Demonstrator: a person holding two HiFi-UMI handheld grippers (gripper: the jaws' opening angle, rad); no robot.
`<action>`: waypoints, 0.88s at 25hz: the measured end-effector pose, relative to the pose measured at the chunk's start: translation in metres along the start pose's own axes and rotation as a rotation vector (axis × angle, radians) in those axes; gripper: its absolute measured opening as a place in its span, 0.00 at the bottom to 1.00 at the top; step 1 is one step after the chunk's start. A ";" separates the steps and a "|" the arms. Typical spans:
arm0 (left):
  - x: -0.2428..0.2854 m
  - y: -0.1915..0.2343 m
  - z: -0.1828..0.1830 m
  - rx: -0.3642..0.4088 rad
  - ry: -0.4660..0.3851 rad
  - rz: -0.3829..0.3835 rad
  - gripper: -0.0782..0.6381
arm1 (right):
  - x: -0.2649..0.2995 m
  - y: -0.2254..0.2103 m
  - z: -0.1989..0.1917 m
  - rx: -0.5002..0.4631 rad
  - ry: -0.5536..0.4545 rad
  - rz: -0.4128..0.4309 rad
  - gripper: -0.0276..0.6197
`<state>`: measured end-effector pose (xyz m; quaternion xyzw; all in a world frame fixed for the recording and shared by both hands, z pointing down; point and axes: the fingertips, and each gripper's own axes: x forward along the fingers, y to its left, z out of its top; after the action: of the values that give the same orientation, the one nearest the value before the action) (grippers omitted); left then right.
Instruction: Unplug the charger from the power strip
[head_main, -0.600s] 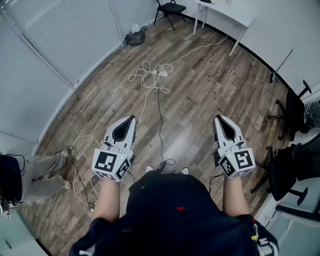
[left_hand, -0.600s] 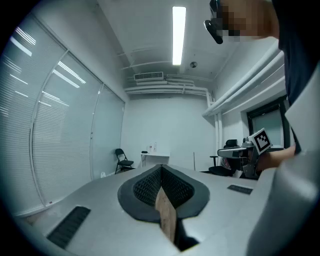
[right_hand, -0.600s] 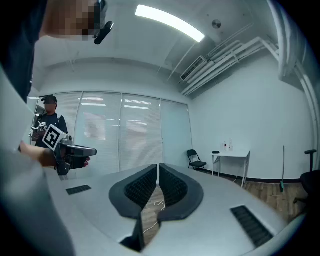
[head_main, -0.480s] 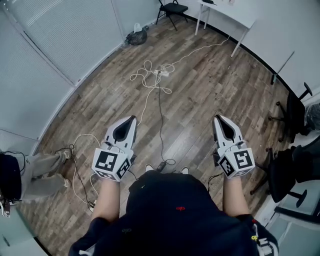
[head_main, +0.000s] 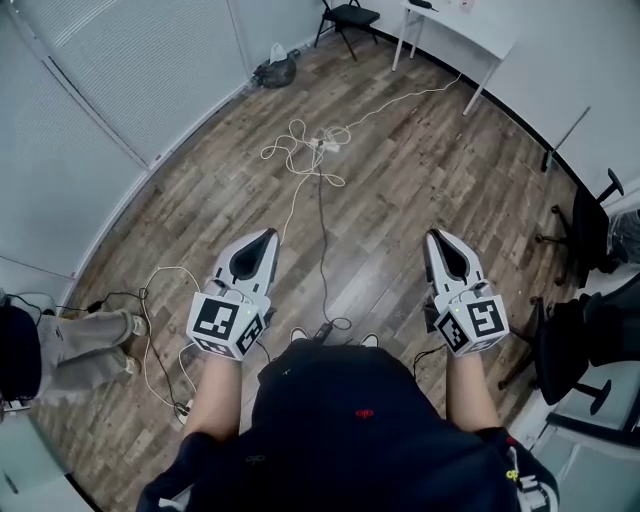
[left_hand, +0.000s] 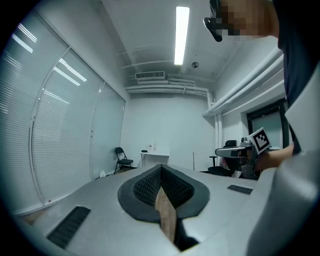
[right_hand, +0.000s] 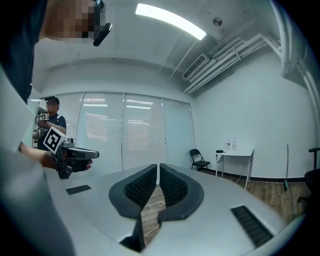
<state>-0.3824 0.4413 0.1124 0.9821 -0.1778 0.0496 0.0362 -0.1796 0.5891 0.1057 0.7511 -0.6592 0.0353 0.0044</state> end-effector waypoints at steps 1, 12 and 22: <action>0.000 0.002 0.000 -0.001 -0.001 -0.003 0.14 | 0.002 0.002 0.000 -0.001 0.008 -0.003 0.09; -0.031 0.065 -0.012 0.007 -0.007 -0.036 0.14 | 0.051 0.074 -0.009 -0.012 0.032 0.013 0.09; -0.030 0.103 -0.028 -0.015 0.011 -0.073 0.14 | 0.084 0.099 -0.027 -0.002 0.067 -0.003 0.09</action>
<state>-0.4494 0.3585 0.1425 0.9874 -0.1421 0.0523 0.0464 -0.2682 0.4945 0.1334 0.7504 -0.6577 0.0598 0.0272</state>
